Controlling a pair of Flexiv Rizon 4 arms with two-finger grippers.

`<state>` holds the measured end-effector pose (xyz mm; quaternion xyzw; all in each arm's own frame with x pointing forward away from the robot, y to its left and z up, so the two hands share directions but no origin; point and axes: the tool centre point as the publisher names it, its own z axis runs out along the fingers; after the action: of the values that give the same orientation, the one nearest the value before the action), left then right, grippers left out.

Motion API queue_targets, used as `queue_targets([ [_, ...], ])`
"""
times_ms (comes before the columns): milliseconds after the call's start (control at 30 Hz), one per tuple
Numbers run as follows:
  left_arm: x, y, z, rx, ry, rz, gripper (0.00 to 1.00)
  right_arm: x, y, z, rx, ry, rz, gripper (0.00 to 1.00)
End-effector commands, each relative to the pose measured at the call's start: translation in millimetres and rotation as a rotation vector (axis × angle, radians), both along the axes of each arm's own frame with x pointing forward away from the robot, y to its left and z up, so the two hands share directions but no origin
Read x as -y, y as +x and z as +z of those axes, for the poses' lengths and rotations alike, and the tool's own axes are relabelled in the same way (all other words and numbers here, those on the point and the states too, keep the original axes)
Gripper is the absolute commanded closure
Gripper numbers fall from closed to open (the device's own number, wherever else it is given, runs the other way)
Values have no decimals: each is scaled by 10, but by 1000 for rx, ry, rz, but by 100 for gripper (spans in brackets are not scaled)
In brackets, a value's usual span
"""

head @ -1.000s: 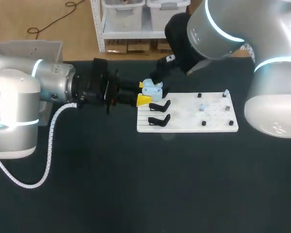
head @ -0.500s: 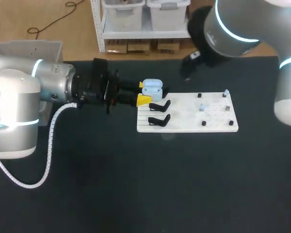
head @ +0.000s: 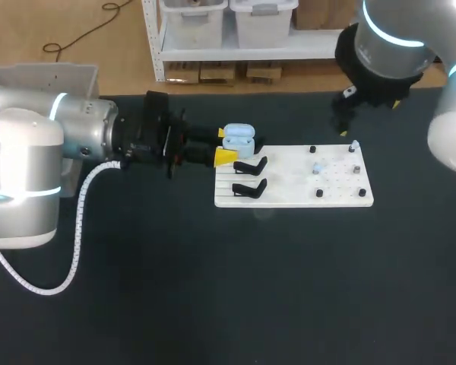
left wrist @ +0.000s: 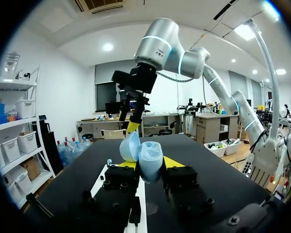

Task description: Pick up each earbud case from the left stands, insert the matching earbuds, close the lid, and place the case in the box.

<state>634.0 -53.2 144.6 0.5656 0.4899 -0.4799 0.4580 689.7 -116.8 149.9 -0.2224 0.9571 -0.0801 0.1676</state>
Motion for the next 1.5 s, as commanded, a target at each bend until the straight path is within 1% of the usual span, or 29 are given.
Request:
queue_targets([
  [33, -1, -5, -10, 3, -3, 2, 100, 77, 246, -183, -87, -4, -9, 0],
  [133, -1, -5, -10, 3, -3, 2, 100, 100, 302, -320, -116, -3, -2, 0],
  [333, -1, -5, -10, 3, -3, 2, 100, 117, 391, -553, -144, -14, 3, 0],
  [633, -1, -5, -10, 3, -3, 2, 100, 138, 485, -723, -161, 0, 29, 0],
  [667, -1, -5, -10, 3, -3, 2, 100, 141, 492, -738, -163, 5, 31, 3],
  [733, -1, -5, -10, 3, -3, 2, 100, 151, 501, -780, -174, 8, 36, 4],
  [767, -1, -5, -10, 3, -3, 2, 100, 155, 504, -801, -178, 8, 38, 1],
  [800, -1, -5, -10, 3, -3, 2, 100, 162, 508, -825, -184, 9, 41, 2],
  [833, -1, -5, -10, 3, -3, 2, 100, 169, 510, -847, -187, 8, 42, 10],
  [900, -1, -5, -10, 3, -3, 2, 100, 179, 518, -889, -194, 4, 42, 22],
  [967, -1, -5, -10, 3, -3, 2, 100, 187, 528, -922, -199, 3, 40, 23],
  [1033, -1, -5, -10, 3, -3, 2, 100, 191, 533, -945, -203, 2, 37, 29],
  [1067, -1, -5, -10, 3, -3, 2, 100, 195, 539, -963, -206, 1, 35, 34],
  [1100, -1, -5, -10, 3, -3, 2, 100, 196, 542, -978, -208, 0, 33, 43],
  [1133, -1, -5, -10, 3, -3, 2, 100, 195, 545, -994, -210, 0, 32, 48],
  [1167, -1, -5, -10, 3, -3, 2, 100, 193, 546, -1009, -212, 0, 30, 50],
  [1267, -1, -5, -10, 3, -3, 2, 100, 183, 541, -1058, -225, -6, 24, 48],
  [1367, -1, -5, -10, 3, -3, 2, 100, 191, 546, -1103, -239, -4, 6, 50],
  [1500, -1, -5, -10, 3, -3, 2, 100, 201, 549, -1158, -262, 7, -15, 49],
])
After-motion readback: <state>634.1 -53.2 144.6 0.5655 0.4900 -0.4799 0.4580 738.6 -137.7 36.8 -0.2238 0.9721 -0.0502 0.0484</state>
